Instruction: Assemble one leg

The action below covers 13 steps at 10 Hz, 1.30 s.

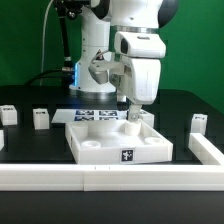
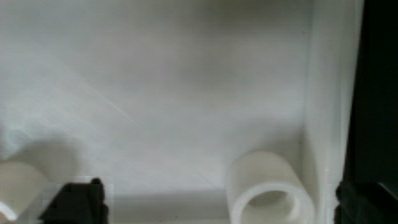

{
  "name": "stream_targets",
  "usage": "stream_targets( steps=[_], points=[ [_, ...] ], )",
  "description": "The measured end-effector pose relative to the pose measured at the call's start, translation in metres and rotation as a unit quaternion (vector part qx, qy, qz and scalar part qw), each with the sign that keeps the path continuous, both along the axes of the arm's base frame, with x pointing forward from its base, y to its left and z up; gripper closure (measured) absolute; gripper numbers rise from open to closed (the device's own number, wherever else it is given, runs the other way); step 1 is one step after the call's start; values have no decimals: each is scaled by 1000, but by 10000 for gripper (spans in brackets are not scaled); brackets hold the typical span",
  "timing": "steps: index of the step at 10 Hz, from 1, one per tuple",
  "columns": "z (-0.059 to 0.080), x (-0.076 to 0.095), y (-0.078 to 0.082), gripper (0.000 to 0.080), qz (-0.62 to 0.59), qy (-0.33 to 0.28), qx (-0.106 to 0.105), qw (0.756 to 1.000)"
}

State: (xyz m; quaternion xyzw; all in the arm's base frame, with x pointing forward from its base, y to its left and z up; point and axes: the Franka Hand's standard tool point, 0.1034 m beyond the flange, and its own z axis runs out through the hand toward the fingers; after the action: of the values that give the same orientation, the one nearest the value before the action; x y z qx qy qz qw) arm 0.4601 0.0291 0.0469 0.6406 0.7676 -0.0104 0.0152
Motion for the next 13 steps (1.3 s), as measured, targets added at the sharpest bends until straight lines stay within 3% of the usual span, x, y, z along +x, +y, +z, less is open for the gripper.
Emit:
stream_targets(
  steps=[4,7,10,12,13],
  points=[
    [-20,-27,-17,150,26,11,9,1000],
    [-40,-36,-18,150,18,20,16,999],
    [-42,-38,-18,176,14,23,17,1000],
    [-42,-38,-18,531,14,23,17,1000],
    [-42,-38,-18,666,14,23,17,999]
  ],
)
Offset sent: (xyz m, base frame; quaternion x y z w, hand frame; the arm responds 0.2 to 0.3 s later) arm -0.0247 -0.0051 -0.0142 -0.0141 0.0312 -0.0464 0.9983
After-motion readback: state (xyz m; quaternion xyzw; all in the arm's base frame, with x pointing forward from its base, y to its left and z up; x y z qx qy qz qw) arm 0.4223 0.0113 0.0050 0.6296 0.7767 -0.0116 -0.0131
